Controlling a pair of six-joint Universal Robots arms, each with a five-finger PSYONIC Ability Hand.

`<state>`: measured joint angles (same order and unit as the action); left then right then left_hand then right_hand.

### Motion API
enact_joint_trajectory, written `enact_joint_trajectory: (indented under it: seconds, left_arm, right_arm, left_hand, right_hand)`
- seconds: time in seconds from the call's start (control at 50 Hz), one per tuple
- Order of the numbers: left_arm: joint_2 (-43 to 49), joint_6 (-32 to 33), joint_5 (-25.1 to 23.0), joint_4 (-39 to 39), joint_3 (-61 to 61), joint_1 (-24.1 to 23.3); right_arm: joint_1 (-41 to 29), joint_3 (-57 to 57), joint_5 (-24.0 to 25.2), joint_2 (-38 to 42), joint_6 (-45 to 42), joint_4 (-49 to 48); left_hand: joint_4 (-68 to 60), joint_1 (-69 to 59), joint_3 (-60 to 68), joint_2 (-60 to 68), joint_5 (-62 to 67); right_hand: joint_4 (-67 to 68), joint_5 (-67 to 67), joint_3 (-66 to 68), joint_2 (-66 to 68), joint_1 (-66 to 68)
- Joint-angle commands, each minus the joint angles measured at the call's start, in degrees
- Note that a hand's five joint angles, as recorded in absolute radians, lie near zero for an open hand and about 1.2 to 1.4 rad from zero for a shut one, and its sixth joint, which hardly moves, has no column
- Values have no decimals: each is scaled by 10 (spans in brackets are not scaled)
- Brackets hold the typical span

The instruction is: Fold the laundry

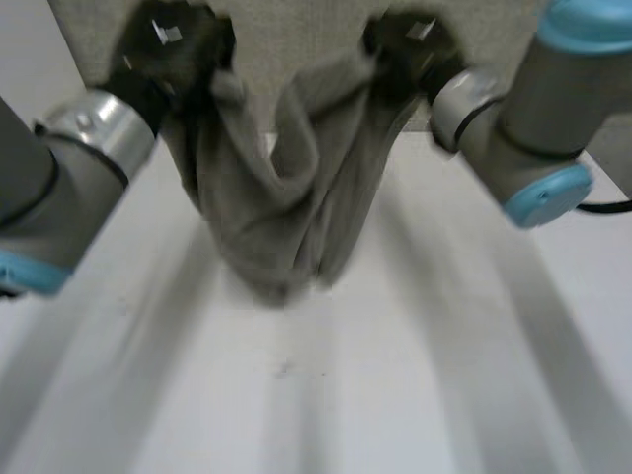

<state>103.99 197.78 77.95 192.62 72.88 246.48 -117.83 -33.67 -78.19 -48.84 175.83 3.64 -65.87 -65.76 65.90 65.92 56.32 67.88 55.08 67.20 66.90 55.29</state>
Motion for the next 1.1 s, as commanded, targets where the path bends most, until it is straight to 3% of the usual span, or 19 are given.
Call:
enact_joint_trajectory:
  seconds: [0.02, 0.12, 0.18, 0.28, 0.38, 0.46, 0.5, 0.58, 0.64, 0.74, 0.84, 0.96, 1.1]
  left_arm:
    - [24, -73, 6, 28, -66, 15]
    - [52, -100, 6, 28, 29, 14]
    - [60, -100, 5, 32, 64, 14]
    - [108, -99, 4, 53, 183, 15]
    - [108, -79, 5, 53, 234, 16]
    - [86, -24, 5, 36, 252, 21]
    - [40, 41, 6, 2, 275, 23]
    - [-24, 104, 8, -66, 299, 21]
    - [-44, 114, 11, -93, 307, 22]
    - [-87, 138, 27, -194, 329, 35]
    - [-92, 177, 33, -239, 330, 67]
    - [-84, 214, 27, -240, 326, 99]
    - [-16, 212, 26, -195, 291, 103]
  right_arm:
    - [13, -185, -41, -135, -16, -148]
    - [13, -329, -35, -168, -66, -168]
    - [15, -360, -35, -169, -90, -165]
    - [35, -471, -29, -144, -244, -79]
    - [66, -512, -29, -135, -326, -11]
    - [81, -528, -28, -144, -342, 8]
    - [89, -535, -31, -188, -343, 23]
    - [96, -540, -21, -265, -351, 93]
    - [101, -539, -13, -280, -366, 124]
    - [131, -548, -1, -317, -489, 248]
    - [134, -556, -7, -315, -550, 309]
    - [140, -550, -3, -304, -564, 319]
    - [134, -485, -13, -201, -537, 265]
  left_hand:
    - [-71, -72, 71, 70, 66]
    - [-26, -27, 25, 25, 21]
    - [-5, -6, 5, 5, 1]
    - [20, 19, -20, -20, -24]
    - [38, 37, -39, -39, -43]
    - [37, 36, -37, -37, -41]
    - [35, 34, -35, -36, -40]
    - [28, 27, -29, -29, -33]
    - [23, 22, -24, -24, -28]
    - [22, 21, -22, -22, -26]
    - [22, 21, -22, -22, -26]
    - [22, 21, -22, -22, -26]
    - [20, 19, -20, -20, -25]
  right_hand:
    - [121, 149, 128, 131, 247]
    - [121, 149, 128, 131, 247]
    - [121, 149, 128, 131, 247]
    - [121, 149, 128, 131, 247]
    - [121, 149, 128, 131, 247]
    - [121, 149, 128, 131, 247]
    - [121, 149, 128, 131, 247]
    - [121, 149, 128, 131, 247]
    - [121, 149, 128, 131, 247]
    - [121, 149, 128, 131, 247]
    - [121, 149, 128, 131, 247]
    - [121, 149, 128, 131, 247]
    - [121, 149, 128, 131, 247]
